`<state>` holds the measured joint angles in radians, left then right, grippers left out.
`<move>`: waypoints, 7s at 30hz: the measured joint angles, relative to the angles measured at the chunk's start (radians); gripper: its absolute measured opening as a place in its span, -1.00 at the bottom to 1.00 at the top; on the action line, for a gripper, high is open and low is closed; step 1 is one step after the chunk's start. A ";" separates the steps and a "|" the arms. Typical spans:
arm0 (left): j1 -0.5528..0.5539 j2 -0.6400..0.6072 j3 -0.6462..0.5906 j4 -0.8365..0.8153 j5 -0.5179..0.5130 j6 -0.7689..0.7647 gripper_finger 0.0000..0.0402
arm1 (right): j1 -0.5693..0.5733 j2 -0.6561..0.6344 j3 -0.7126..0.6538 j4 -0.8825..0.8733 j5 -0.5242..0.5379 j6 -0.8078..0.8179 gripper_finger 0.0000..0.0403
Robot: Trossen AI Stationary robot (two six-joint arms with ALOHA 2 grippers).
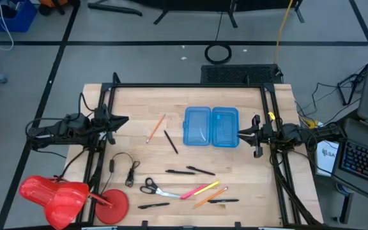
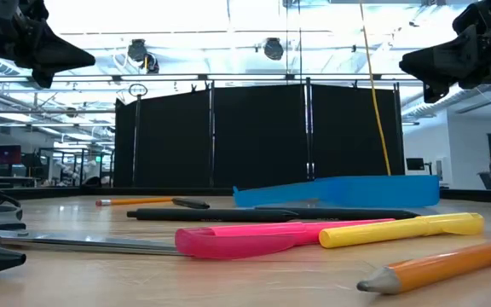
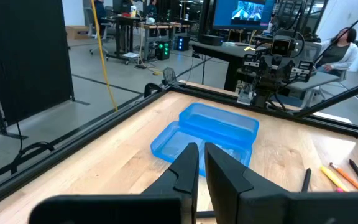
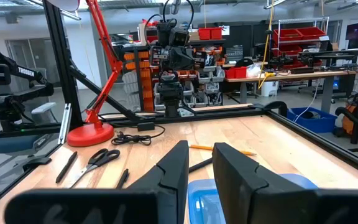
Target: Pick & place school supplies into a supply box
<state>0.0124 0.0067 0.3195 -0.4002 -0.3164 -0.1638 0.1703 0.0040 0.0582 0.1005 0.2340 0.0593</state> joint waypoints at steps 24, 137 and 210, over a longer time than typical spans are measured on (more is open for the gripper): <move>0.000 0.000 0.000 0.000 0.000 0.000 -0.85 | 0.000 0.000 0.000 0.000 0.000 0.000 -0.67; -0.001 0.353 0.000 0.507 0.150 0.221 -0.85 | 0.123 1.566 0.882 -0.291 -0.153 0.319 -0.24; -0.001 0.353 0.000 0.476 0.158 0.051 -0.85 | 0.138 1.794 0.905 -0.249 -0.186 0.314 -0.65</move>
<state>0.0116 0.3599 0.3195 0.0757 -0.1589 -0.1131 0.3083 1.7977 0.9630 -0.1482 0.0476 0.3737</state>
